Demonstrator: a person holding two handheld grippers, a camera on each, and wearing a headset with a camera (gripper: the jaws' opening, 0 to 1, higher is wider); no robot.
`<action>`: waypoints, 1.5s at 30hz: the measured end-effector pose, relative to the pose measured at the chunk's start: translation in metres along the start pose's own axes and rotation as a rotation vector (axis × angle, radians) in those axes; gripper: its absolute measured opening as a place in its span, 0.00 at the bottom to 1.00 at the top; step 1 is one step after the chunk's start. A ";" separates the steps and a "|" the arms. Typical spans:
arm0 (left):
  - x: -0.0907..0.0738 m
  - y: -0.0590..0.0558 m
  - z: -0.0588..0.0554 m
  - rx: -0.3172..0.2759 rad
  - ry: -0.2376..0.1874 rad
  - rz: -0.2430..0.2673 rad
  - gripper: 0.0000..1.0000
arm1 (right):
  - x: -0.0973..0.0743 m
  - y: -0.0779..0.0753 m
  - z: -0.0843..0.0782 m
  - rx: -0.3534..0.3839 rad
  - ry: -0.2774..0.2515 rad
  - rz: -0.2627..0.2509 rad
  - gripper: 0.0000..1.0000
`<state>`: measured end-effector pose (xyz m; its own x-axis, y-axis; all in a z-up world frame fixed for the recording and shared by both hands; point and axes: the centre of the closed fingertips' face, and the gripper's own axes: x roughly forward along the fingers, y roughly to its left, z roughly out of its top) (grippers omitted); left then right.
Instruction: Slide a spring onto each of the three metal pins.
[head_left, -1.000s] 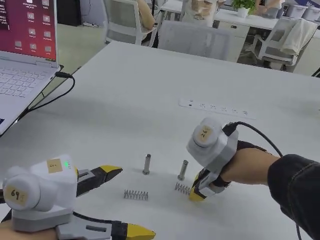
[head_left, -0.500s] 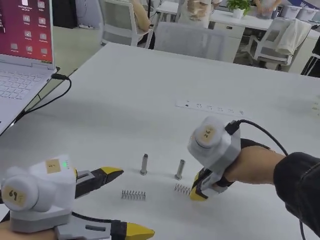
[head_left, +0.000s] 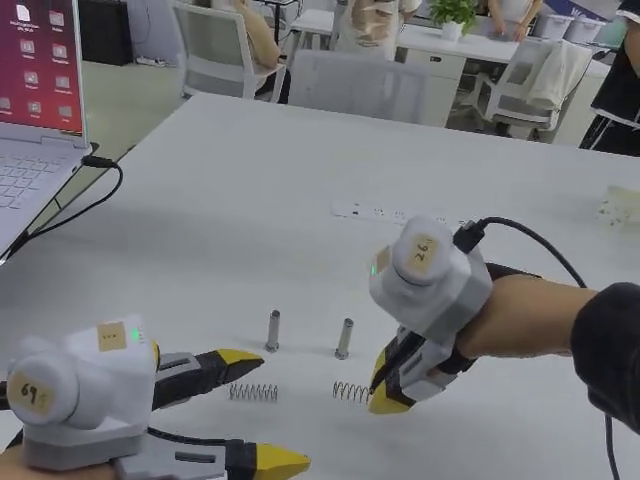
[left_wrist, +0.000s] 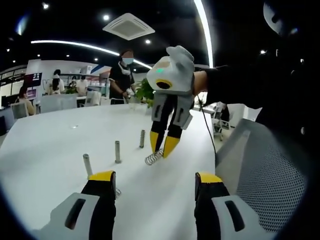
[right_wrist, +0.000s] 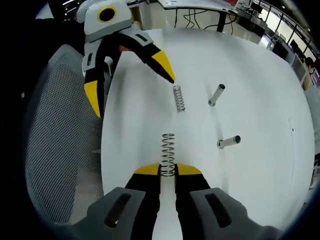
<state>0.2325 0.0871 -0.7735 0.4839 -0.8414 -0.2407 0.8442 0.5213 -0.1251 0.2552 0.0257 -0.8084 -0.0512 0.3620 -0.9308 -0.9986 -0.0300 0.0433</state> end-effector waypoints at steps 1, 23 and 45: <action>0.000 -0.001 0.000 0.003 0.000 -0.005 0.53 | -0.001 0.003 0.002 -0.008 -0.002 0.008 0.08; 0.010 -0.025 0.008 0.049 0.000 -0.109 0.17 | -0.009 0.039 0.038 -0.187 -0.029 0.071 0.08; 0.009 -0.030 0.006 0.060 0.019 -0.133 0.02 | -0.010 0.044 0.037 -0.198 -0.039 0.075 0.09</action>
<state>0.2129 0.0627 -0.7660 0.3627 -0.8994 -0.2441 0.9131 0.3953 -0.0997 0.2111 0.0553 -0.7841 -0.1293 0.3872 -0.9129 -0.9704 -0.2389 0.0361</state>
